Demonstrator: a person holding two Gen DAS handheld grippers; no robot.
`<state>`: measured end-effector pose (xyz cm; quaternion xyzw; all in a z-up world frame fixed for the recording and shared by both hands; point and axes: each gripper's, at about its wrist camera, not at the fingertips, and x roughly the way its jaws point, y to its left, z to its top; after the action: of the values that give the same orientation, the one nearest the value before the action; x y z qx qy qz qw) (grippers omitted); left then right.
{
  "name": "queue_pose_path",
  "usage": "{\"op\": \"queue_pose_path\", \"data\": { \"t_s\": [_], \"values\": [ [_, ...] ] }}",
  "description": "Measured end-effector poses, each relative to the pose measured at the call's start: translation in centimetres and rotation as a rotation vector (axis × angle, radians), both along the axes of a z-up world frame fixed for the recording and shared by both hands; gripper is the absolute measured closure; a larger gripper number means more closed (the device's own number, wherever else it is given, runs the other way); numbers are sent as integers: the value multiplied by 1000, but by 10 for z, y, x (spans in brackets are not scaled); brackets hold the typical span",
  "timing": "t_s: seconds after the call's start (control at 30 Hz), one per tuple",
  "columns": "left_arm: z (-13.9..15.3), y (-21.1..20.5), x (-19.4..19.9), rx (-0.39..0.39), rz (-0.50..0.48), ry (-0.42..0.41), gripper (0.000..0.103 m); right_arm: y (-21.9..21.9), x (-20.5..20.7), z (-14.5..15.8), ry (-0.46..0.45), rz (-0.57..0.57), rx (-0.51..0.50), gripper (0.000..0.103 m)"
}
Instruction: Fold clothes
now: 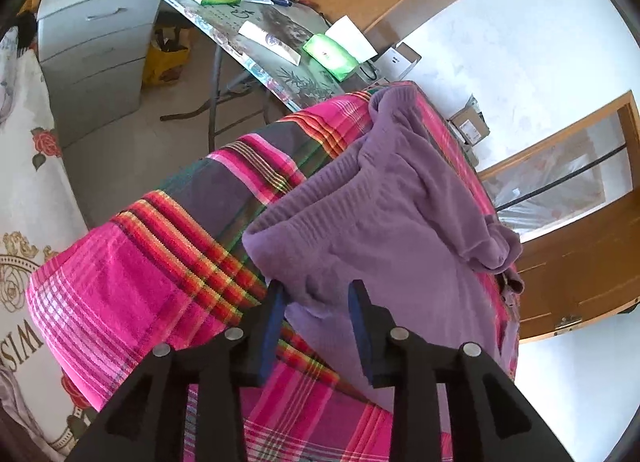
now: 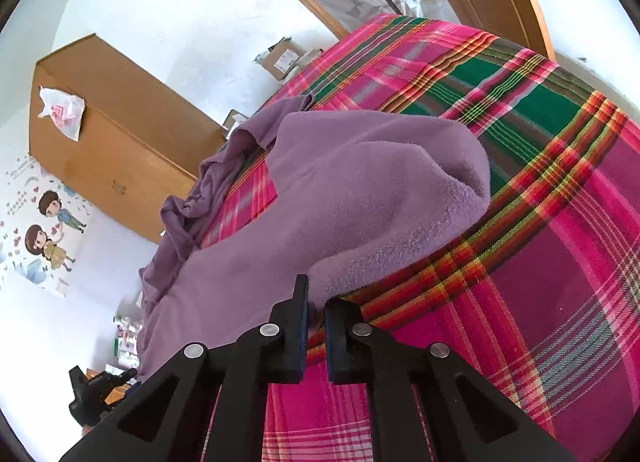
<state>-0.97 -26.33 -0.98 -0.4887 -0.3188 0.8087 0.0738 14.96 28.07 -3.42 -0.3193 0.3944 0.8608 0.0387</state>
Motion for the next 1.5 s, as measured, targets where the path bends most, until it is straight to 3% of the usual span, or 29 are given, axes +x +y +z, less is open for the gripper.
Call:
{"op": "queue_pose_path", "data": {
  "t_s": [0.13,0.2,0.23,0.27,0.5,0.63,1.03,1.5],
  "values": [
    [0,1,-3,2,26,-7,71,3,-1,-5,-7,2,-24,96],
    [-1,-1,-3,16,50,-12,82,3,-2,-5,-8,5,-23,96],
    [-2,-3,-2,28,59,-12,97,2,-2,-4,-7,7,-13,96],
    [-3,-5,-2,42,69,-11,98,0,-1,-1,3,10,-1,97],
    [16,-19,23,109,129,92,100,-5,16,15,61,-7,36,98],
    [23,-23,36,102,126,124,100,-8,28,21,86,-10,43,98],
    [0,-29,59,123,109,62,100,-8,51,22,75,-23,41,98],
    [-15,-30,58,107,124,14,99,-21,48,6,-21,-12,162,98]
  ]
}}
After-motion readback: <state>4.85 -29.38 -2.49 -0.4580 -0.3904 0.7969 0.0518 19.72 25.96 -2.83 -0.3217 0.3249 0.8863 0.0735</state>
